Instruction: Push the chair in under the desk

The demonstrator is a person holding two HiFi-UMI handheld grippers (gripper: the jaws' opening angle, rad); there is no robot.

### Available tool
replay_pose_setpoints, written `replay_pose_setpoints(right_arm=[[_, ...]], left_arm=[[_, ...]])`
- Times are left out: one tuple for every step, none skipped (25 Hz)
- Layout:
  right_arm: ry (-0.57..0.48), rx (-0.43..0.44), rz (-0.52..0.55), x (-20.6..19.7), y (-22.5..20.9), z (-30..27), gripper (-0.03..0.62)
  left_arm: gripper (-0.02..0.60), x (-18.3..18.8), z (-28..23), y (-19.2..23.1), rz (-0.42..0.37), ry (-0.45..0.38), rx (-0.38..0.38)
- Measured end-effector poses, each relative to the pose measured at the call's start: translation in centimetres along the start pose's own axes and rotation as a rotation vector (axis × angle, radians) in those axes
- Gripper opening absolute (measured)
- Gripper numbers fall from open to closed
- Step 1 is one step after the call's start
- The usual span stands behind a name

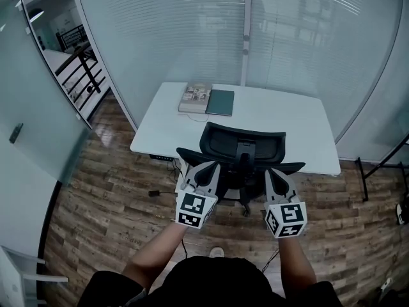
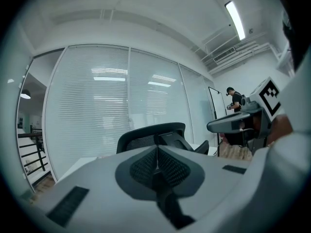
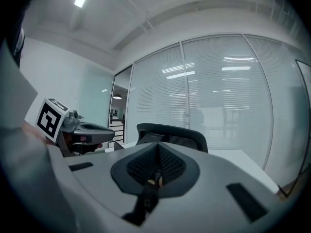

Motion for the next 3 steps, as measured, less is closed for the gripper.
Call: replay_pose_setpoints(right_arm=[[-0.001, 0.004, 0.015, 0.28, -0.12, -0.3, 0.003], [-0.001, 0.009, 0.031, 0.62, -0.26, -0.6, 0.003], [-0.002, 0.013, 0.047, 0.96, -0.4, -0.88, 0.003]], left_arm=[[0.017, 0.03, -0.26, 0.14, 0.002, -0.003, 0.006], [0.017, 0.13, -0.55, 0.25, 0.004, -0.006, 0.011], [0.017, 0.27, -0.84, 0.35, 0.006, -0.01, 0.017]])
Point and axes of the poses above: the fingertips, and each gripper's own axes: z backward along the fingers, y to its left, x out of its top, the point moved 3 cm from there along z, backward along the fingers, and after that the axes turned 15 degrees about -z, right-handed, at the moved point
